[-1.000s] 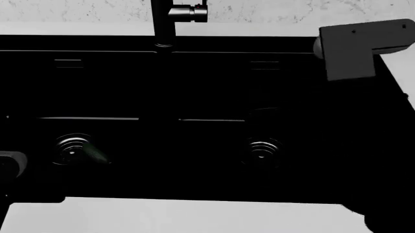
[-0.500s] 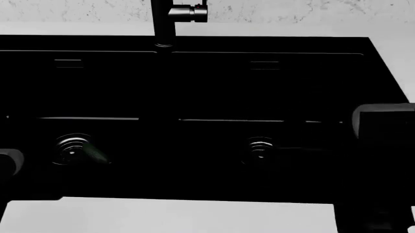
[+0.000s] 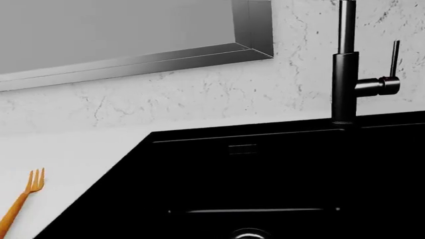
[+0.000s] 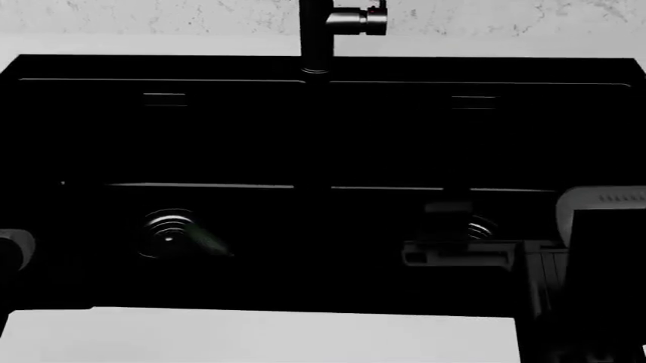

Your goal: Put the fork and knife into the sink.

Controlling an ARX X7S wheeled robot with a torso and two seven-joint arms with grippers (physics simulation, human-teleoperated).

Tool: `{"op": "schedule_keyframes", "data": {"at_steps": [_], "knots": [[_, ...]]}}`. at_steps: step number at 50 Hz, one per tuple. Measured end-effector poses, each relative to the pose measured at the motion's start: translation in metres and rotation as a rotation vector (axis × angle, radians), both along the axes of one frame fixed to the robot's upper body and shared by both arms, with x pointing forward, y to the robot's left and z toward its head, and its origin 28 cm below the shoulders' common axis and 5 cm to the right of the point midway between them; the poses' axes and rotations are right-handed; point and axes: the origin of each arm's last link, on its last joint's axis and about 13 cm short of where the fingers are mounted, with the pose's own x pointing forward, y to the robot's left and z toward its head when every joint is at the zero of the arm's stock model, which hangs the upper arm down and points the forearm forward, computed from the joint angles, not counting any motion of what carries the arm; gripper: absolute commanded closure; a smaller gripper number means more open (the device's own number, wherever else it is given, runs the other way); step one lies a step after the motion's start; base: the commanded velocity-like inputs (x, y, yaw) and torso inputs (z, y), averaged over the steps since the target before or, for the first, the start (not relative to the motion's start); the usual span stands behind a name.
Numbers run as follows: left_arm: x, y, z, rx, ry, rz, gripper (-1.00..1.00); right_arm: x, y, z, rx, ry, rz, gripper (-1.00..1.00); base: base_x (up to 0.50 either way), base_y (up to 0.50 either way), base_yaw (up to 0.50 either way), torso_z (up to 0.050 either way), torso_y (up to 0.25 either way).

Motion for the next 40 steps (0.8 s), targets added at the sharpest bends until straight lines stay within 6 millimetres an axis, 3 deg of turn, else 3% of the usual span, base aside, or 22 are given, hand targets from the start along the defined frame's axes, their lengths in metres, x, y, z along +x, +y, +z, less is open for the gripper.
{"op": "schedule_keyframes", "data": {"at_steps": [16, 40], "knots": [[0.0001, 0.0001, 0.0009, 0.007, 0.001, -0.002, -1.0, -0.0027, 0.0009, 0.0016, 0.036, -0.022, 0.041, -1.0, 0.06, 0.46, 0.0, 0.0, 0.0], [0.0002, -0.0002, -0.0004, 0.007, 0.005, -0.005, -1.0, -0.0057, 0.001, 0.0016, 0.084, -0.03, 0.079, -1.0, 0.23, 0.06, 0.0, 0.0, 0.0]]}}
